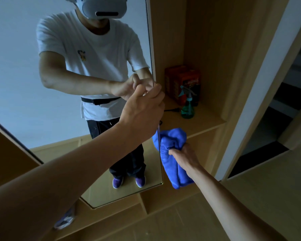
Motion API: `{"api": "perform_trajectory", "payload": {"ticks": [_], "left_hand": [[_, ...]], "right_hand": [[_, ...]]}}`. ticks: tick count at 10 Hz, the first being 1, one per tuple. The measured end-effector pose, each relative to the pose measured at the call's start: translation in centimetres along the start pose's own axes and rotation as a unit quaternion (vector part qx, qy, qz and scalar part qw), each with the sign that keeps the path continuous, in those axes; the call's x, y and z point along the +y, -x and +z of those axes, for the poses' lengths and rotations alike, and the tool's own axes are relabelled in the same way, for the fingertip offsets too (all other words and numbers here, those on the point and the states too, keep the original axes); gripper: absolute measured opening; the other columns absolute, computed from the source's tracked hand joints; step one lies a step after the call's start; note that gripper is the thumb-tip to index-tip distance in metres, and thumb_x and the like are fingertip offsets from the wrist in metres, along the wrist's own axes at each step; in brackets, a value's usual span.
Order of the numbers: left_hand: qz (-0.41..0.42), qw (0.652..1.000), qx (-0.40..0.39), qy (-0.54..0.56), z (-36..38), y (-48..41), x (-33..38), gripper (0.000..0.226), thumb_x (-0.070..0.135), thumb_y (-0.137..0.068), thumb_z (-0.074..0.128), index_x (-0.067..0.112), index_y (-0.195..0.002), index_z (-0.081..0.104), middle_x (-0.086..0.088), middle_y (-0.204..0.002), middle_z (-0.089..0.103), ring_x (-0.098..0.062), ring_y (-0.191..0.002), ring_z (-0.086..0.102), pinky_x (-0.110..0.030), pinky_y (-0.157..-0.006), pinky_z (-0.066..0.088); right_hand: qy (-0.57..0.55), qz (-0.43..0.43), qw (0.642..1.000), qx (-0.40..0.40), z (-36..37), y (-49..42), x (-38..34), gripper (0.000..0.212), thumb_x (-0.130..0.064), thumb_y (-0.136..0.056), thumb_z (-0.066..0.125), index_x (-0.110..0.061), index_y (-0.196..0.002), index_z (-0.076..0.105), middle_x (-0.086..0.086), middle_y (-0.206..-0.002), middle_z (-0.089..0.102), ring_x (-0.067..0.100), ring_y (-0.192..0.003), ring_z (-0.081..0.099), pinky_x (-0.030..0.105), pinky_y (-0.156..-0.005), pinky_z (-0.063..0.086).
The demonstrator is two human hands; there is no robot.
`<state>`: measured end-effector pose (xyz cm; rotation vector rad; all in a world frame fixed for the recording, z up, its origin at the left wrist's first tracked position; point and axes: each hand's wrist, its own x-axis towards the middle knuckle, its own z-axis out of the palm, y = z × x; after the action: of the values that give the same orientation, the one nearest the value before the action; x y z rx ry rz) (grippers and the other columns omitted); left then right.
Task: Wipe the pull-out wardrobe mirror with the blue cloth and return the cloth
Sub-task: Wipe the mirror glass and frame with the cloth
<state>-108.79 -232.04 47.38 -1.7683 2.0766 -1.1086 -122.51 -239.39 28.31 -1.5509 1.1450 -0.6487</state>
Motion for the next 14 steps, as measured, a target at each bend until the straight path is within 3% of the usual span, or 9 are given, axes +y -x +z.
{"api": "perform_trajectory", "payload": {"ticks": [2, 4, 5, 7, 10, 11, 12, 13, 14], "left_hand": [[-0.011, 1.0, 0.012, -0.014, -1.0, 0.7, 0.4, 0.027, 0.033, -0.09, 0.049, 0.017, -0.103, 0.067, -0.002, -0.122, 0.057, -0.024, -0.138, 0.04, -0.046, -0.1, 0.028], [-0.017, 1.0, -0.017, 0.005, -1.3, 0.4, 0.4, 0.032, 0.033, -0.089, 0.048, 0.017, -0.11, 0.066, -0.001, -0.125, 0.056, -0.024, -0.14, 0.036, -0.046, -0.105, 0.033], [-0.013, 1.0, -0.021, 0.007, -1.4, 0.3, 0.3, 0.032, 0.031, -0.091, 0.047, 0.016, -0.113, 0.065, -0.002, -0.129, 0.054, -0.024, -0.142, 0.033, -0.046, -0.106, 0.033], [0.001, 1.0, -0.028, -0.005, -2.3, -0.2, -0.1, 0.03, 0.035, -0.098, 0.046, 0.018, -0.116, 0.063, 0.001, -0.124, 0.056, -0.021, -0.135, 0.037, -0.042, -0.098, 0.036], [-0.037, 0.998, 0.039, 0.011, -5.2, -2.3, -3.1, 0.027, 0.031, -0.098, 0.046, 0.018, -0.114, 0.063, -0.002, -0.127, 0.055, -0.021, -0.125, 0.046, -0.038, -0.097, 0.037], [-0.064, 0.996, 0.059, 0.035, -5.5, -2.0, -3.2, 0.023, 0.024, -0.094, 0.051, 0.016, -0.108, 0.068, -0.004, -0.122, 0.059, -0.024, -0.118, 0.051, -0.039, -0.094, 0.041], [-0.027, 0.998, 0.046, 0.015, -4.8, -1.7, -3.2, 0.029, 0.027, -0.094, 0.049, 0.017, -0.115, 0.065, 0.0, -0.131, 0.053, -0.019, -0.136, 0.038, -0.036, -0.096, 0.039], [-0.029, 0.998, 0.054, 0.004, -4.3, -1.3, -3.2, 0.029, 0.03, -0.093, 0.048, 0.02, -0.113, 0.067, 0.003, -0.13, 0.053, -0.018, -0.139, 0.036, -0.034, -0.093, 0.038], [-0.03, 0.998, 0.049, 0.004, -4.8, -1.2, -3.1, 0.028, 0.031, -0.092, 0.05, 0.019, -0.111, 0.067, 0.002, -0.13, 0.054, -0.018, -0.138, 0.038, -0.035, -0.094, 0.039]], "right_hand": [[-0.015, -0.076, 0.997, 0.031, -1.1, 0.6, -4.8, 0.013, -0.035, -0.077, 0.061, -0.04, -0.086, 0.054, -0.013, -0.088, 0.061, 0.011, -0.082, 0.058, 0.03, -0.077, 0.049], [-0.066, -0.141, 0.987, 0.05, -2.6, 0.7, -8.6, 0.024, -0.03, -0.075, 0.064, -0.033, -0.098, 0.057, -0.017, -0.083, 0.062, -0.007, -0.07, 0.058, 0.014, -0.062, 0.045], [-0.072, -0.135, 0.987, 0.044, -2.5, 0.9, -7.7, 0.028, -0.027, -0.074, 0.065, -0.042, -0.095, 0.055, -0.019, -0.087, 0.061, -0.007, -0.076, 0.06, 0.012, -0.064, 0.048], [0.001, -0.033, 0.999, -0.012, -1.9, 0.9, -4.5, 0.025, -0.02, -0.087, 0.066, -0.038, -0.084, 0.05, -0.009, -0.095, 0.061, 0.017, -0.093, 0.058, 0.031, -0.082, 0.051], [-0.025, -0.058, 0.998, -0.012, -2.5, 1.4, -7.3, 0.035, -0.03, -0.08, 0.062, -0.03, -0.113, 0.05, -0.002, -0.113, 0.061, 0.019, -0.103, 0.059, 0.037, -0.095, 0.049], [-0.049, -0.108, 0.993, 0.016, -3.1, 1.4, -9.7, 0.034, -0.029, -0.073, 0.061, -0.031, -0.106, 0.054, -0.007, -0.103, 0.062, 0.013, -0.091, 0.059, 0.031, -0.084, 0.05], [-0.063, -0.148, 0.986, 0.033, -3.9, 1.3, -12.3, 0.015, -0.026, -0.072, 0.063, -0.036, -0.083, 0.058, -0.017, -0.074, 0.065, -0.007, -0.064, 0.058, 0.013, -0.06, 0.049], [-0.086, -0.174, 0.981, 0.029, -4.4, 1.4, -13.3, 0.015, -0.021, -0.073, 0.063, -0.034, -0.079, 0.058, -0.02, -0.066, 0.065, -0.012, -0.057, 0.058, 0.009, -0.055, 0.05], [-0.098, -0.148, 0.984, 0.034, -4.3, 1.5, -12.1, 0.025, -0.022, -0.072, 0.065, -0.031, -0.095, 0.061, -0.012, -0.084, 0.066, -0.001, -0.073, 0.062, 0.017, -0.065, 0.052]]}}
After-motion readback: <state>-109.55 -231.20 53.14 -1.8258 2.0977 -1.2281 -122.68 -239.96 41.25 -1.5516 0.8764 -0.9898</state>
